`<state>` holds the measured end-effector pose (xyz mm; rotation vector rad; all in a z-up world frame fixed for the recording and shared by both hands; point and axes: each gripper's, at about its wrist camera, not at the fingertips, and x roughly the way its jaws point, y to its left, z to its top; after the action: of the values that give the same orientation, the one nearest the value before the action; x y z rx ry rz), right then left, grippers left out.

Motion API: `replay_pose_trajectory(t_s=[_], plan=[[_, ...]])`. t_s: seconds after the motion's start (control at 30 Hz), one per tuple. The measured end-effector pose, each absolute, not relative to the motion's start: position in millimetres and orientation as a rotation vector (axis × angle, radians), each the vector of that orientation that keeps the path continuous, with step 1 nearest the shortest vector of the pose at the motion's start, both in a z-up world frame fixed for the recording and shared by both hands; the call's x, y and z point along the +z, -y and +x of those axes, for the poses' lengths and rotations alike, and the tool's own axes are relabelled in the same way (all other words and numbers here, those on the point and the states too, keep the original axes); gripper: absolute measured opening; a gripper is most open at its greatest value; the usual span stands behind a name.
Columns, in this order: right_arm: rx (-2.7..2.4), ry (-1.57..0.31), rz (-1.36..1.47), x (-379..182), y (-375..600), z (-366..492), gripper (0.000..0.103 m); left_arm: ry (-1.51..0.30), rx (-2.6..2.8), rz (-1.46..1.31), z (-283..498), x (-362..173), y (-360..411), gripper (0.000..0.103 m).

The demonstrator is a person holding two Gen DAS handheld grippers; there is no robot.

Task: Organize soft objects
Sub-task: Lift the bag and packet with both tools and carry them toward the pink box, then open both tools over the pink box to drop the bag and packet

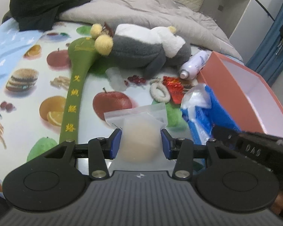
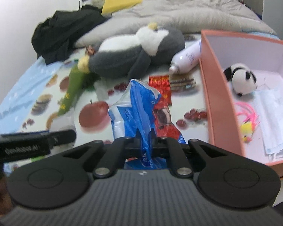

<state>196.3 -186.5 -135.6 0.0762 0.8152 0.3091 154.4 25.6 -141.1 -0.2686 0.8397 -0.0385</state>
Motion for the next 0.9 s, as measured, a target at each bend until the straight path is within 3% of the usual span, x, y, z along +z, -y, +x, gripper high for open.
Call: replay_pose_trajectory(t_s=[0.9], plan=[[0.22,-0.492,0.083,14.4,266.8,191.5,0.01,-0.617,-0.257,-0.198,192.3,13.3,64.1,0.051]])
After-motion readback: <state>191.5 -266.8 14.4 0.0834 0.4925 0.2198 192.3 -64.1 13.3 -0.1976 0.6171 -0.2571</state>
